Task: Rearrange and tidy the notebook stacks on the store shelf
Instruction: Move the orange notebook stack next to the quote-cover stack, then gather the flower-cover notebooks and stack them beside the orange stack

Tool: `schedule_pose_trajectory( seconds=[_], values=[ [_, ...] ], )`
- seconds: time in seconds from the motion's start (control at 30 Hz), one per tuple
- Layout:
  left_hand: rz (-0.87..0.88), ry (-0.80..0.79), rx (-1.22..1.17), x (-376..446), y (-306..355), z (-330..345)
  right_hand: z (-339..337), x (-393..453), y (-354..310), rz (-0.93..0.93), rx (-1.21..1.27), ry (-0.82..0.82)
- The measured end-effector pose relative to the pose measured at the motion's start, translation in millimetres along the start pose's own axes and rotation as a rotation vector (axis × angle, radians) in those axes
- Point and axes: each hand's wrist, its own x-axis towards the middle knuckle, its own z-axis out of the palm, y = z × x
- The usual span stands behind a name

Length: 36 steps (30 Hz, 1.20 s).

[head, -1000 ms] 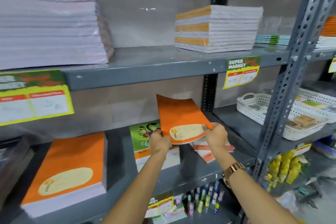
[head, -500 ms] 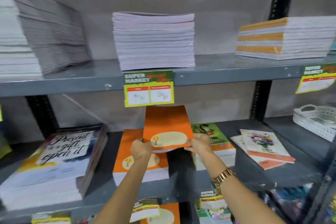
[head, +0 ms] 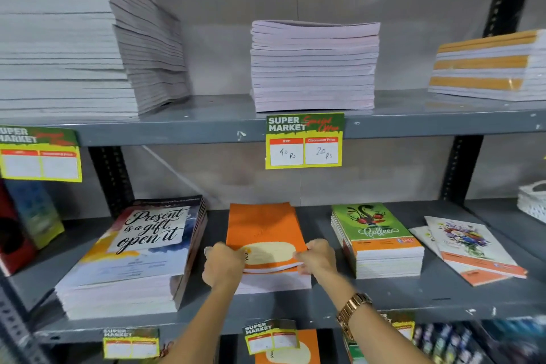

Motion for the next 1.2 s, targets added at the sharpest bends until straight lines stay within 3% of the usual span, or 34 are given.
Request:
schedule_pose_trajectory(
  seconds=[0.1, 0.2, 0.37, 0.5, 0.77, 1.0, 1.2],
  values=[
    [0.031, 0.017, 0.260, -3.8, 8.1, -2.3, -7.3, -2.4, -1.9, -0.071, -0.193, 0.028],
    [0.105, 0.027, 0.358, -9.0, 27.0, 0.3, -23.1, -2.7, -5.4, -0.169, -0.253, 0.188],
    [0.313, -0.023, 0.243, -36.1, 72.3, 22.9, -73.1, 0.0, -5.9, -0.258, -0.132, 0.398],
    [0.455, -0.155, 0.087, -57.4, 106.0, 62.8, -125.3, 13.7, 10.9, -0.266, -0.070, 0.539],
    [0.533, -0.404, -0.133, -98.5, 162.5, 154.2, -234.8, 42.7, 72.6, -0.117, -0.105, 0.721],
    [0.740, -0.445, -0.094, -141.1, 193.7, 228.0, -307.2, 66.9, 134.6, 0.098, -0.177, 0.722],
    [0.986, -0.489, 0.146, -180.6, 186.7, 285.6, -333.8, 90.2, 177.2, 0.313, -0.207, 0.572]
  ],
)
